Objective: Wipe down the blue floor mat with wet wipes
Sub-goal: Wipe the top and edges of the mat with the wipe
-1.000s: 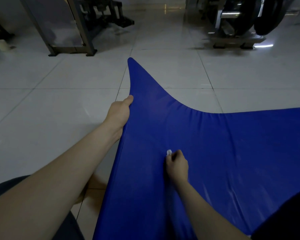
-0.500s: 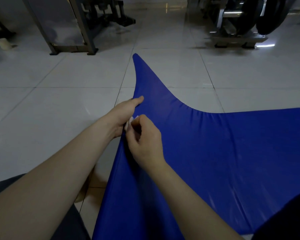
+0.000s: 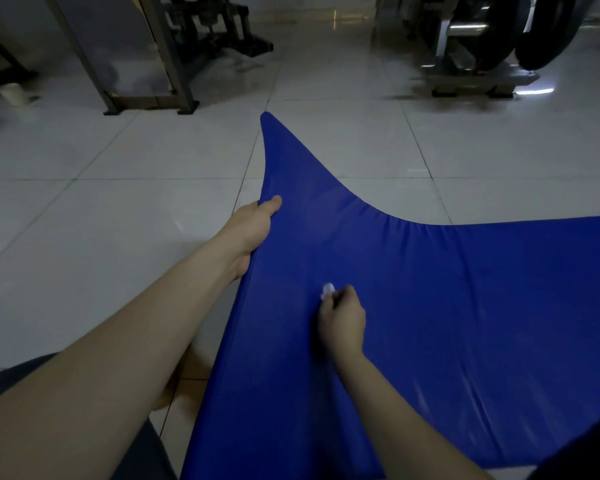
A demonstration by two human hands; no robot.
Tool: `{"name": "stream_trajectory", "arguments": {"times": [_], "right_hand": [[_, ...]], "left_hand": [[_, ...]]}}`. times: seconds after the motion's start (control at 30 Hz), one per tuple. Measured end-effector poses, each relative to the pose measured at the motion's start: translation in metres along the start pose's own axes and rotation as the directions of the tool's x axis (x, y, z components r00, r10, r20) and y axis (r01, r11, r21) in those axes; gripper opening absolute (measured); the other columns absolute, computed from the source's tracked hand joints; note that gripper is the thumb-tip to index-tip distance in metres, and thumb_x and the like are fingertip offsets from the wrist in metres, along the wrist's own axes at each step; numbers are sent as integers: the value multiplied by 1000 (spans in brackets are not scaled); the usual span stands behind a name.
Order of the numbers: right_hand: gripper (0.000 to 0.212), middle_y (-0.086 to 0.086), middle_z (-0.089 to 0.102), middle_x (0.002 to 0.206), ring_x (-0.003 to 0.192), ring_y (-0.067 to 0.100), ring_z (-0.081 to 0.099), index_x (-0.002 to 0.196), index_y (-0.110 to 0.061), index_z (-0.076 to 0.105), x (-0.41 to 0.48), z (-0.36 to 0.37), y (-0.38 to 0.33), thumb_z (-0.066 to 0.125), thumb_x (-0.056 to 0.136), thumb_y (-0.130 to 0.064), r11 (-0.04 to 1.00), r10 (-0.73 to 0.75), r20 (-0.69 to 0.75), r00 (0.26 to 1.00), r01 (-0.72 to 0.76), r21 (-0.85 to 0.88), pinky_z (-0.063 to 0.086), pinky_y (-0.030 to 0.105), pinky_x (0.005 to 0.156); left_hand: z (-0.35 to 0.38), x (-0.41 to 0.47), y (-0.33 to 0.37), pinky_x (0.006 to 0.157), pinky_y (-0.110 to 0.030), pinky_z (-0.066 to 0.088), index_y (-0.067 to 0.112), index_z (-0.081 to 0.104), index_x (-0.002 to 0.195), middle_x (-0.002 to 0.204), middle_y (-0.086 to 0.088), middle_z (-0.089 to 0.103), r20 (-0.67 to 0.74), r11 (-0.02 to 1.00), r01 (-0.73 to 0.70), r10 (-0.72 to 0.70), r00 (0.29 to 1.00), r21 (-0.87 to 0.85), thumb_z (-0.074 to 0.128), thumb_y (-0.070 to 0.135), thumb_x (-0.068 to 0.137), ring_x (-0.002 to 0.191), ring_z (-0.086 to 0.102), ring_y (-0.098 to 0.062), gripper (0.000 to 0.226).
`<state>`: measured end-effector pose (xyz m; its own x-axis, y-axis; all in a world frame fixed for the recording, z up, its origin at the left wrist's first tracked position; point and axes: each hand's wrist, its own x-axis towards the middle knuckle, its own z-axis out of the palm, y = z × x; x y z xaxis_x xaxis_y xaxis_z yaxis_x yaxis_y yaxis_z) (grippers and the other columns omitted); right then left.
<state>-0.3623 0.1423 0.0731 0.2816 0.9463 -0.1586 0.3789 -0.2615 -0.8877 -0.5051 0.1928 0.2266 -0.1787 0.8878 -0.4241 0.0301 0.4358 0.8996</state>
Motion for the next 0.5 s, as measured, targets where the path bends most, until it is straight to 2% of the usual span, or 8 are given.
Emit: {"name": "stream_trajectory", "arguments": {"times": [0.07,0.13,0.2,0.27,0.37,0.43,0.5], "right_hand": [[38,-2,57,68,59,14,50,83,-7,50,-15,7,-37,49,105,-39,977,-154,12,988,150,154,39,32,54],[35,-6,54,66,54,6,43,84,-14,50,-31,9,-66,47,105,-42,936,-296,88,951,270,226,38,26,51],[30,-10,50,65,55,7,43,84,-19,48,-42,6,-82,47,105,-40,885,-440,157,884,397,244,37,22,51],[26,-7,49,68,58,10,45,84,-18,46,-44,2,-88,48,106,-32,824,-558,192,807,513,241,38,24,53],[23,0,56,78,68,17,52,88,-11,49,-41,-1,-87,49,106,-25,744,-667,221,712,625,234,47,42,64],[24,1,57,81,70,19,53,88,-11,51,-43,0,-88,48,106,-28,710,-704,219,676,667,226,47,44,66],[21,1,57,82,70,18,52,90,-12,51,-43,3,-84,48,105,-26,707,-707,202,678,681,191,47,43,65]], "left_hand": [[3,1,0,79,-36,60,20,63,130,111,1,74,-22,1000,1,-1,1000,12,49,49,105,97,72,-21,41],[2,4,-2,84,-35,59,16,63,130,110,-1,75,-47,1000,-2,2,999,0,49,46,105,97,72,-21,41],[0,7,-2,87,-35,59,13,65,128,106,-2,77,-63,1000,-1,-1,998,-29,51,43,105,97,73,-20,40],[-3,11,-3,92,-36,58,11,65,128,107,-4,76,-79,999,4,-8,997,-41,54,42,104,98,73,-21,40],[-4,14,-2,96,-39,57,8,63,130,109,-7,75,-85,999,24,-28,996,-42,57,43,103,100,72,-24,45],[-5,14,-1,95,-40,58,7,63,128,106,-8,75,-89,999,33,-35,995,-19,58,44,102,98,72,-26,46],[-5,15,-1,92,-39,59,8,64,128,105,-8,75,-88,999,32,-34,996,-25,58,44,102,96,73,-25,45]]}}
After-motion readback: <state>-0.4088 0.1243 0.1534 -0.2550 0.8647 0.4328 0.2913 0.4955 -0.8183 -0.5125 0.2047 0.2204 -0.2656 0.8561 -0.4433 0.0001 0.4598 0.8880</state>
